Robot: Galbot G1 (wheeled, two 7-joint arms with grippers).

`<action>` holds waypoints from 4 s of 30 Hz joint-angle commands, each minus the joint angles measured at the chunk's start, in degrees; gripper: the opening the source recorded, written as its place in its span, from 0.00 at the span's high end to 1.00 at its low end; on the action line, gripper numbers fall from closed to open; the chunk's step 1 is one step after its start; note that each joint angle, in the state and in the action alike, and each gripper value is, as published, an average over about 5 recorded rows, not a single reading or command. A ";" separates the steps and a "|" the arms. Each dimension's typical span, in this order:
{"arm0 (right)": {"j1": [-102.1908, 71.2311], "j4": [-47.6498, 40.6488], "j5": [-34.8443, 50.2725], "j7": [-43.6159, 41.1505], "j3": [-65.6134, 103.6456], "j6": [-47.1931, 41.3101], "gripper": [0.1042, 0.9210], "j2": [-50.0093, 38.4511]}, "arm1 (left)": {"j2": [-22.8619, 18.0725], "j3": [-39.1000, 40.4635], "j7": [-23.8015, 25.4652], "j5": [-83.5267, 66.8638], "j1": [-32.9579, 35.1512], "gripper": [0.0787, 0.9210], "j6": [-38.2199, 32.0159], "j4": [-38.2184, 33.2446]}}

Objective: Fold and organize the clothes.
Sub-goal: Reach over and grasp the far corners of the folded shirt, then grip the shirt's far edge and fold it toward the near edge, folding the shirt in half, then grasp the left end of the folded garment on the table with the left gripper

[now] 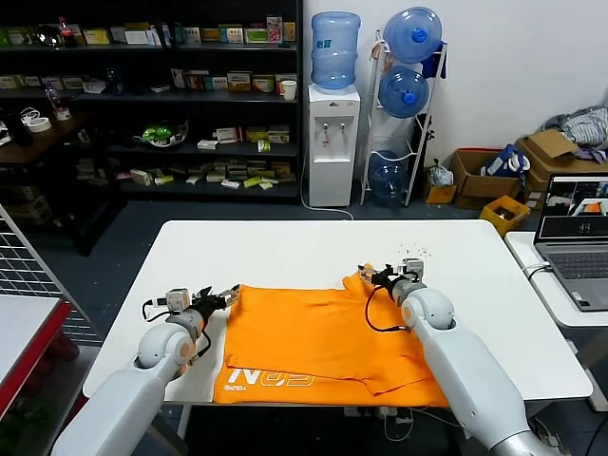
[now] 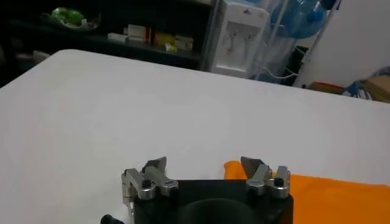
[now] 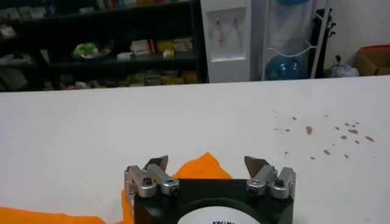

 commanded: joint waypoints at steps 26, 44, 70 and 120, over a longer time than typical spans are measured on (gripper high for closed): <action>2.34 -2.22 0.40 -0.16 -3.18 -4.04 0.60 0.73 | -0.25 7.31 1.14 1.45 -4.29 0.51 2.14 2.96; -2.91 6.97 2.83 -0.26 -0.57 1.88 0.98 -2.71 | 0.20 5.14 0.46 1.81 -2.22 0.98 -0.66 -1.07; -39.75 48.86 16.79 8.85 18.91 -6.54 0.98 -17.39 | 9.71 -3.74 -2.02 4.91 23.29 0.98 -1.59 -30.52; -58.15 56.10 12.96 5.28 32.25 -6.86 0.12 -16.29 | -0.79 -8.17 -4.30 12.90 32.99 0.17 -4.49 -26.87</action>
